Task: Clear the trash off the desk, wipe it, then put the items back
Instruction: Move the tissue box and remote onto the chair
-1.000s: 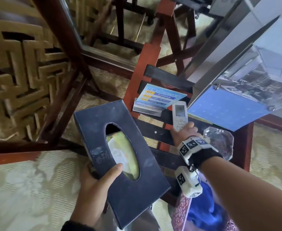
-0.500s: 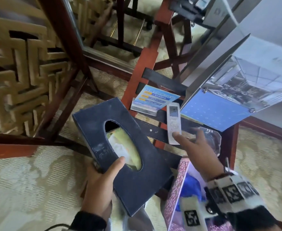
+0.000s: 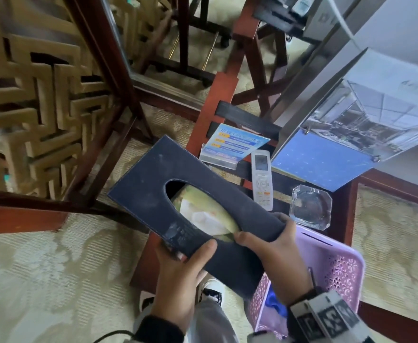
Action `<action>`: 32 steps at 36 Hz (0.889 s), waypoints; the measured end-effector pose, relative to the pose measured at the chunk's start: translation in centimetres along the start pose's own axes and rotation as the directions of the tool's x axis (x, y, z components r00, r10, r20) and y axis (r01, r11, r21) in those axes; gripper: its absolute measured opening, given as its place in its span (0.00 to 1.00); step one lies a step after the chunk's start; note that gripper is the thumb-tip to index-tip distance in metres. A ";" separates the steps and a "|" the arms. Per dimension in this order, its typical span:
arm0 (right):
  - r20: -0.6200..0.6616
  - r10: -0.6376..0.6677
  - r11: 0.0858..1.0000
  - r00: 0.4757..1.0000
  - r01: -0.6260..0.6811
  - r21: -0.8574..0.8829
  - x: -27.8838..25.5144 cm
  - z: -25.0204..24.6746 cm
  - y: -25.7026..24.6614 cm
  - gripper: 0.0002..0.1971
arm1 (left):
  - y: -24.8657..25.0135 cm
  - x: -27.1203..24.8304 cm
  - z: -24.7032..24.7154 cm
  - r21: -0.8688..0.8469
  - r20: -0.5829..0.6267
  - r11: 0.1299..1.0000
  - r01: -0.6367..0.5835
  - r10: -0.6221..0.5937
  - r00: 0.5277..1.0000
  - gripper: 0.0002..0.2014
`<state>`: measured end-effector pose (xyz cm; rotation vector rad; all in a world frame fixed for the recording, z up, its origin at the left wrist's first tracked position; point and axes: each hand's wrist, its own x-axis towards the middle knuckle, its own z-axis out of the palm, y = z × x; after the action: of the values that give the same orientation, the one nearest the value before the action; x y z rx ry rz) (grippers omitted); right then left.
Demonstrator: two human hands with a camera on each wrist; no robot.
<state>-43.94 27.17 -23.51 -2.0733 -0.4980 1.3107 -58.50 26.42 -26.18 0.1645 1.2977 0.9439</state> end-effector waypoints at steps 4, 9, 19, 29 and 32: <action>-0.038 -0.042 0.993 0.998 0.037 -0.115 1.0 -0.6 -0.8 0.39 | 2.5 0.5 -2.5 0.098 -0.015 0.995 -0.022 0.023 1.000 0.40; -0.026 -0.028 0.964 0.999 0.020 -0.266 2.1 -0.4 -0.8 0.39 | 7.1 2.9 -5.3 0.319 -0.051 0.943 -0.090 0.112 0.992 0.49; -0.022 0.081 0.859 0.997 -0.081 -0.506 6.1 0.8 0.9 0.35 | 6.3 5.9 -5.6 0.588 0.071 0.808 -0.027 -0.018 0.997 0.23; -0.110 0.120 0.719 0.987 -0.163 -0.676 7.9 2.2 4.9 0.33 | 2.9 7.1 -5.6 0.796 0.032 0.603 -0.058 0.054 0.998 0.23; -0.082 0.140 0.711 0.987 -0.157 -0.686 8.1 2.3 5.2 0.36 | 2.8 7.0 -5.5 0.812 0.043 0.577 -0.090 0.095 0.995 0.23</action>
<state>-42.53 28.98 -33.18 -2.7885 -0.9435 1.3069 -64.83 30.75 -31.48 0.9692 1.6678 0.3447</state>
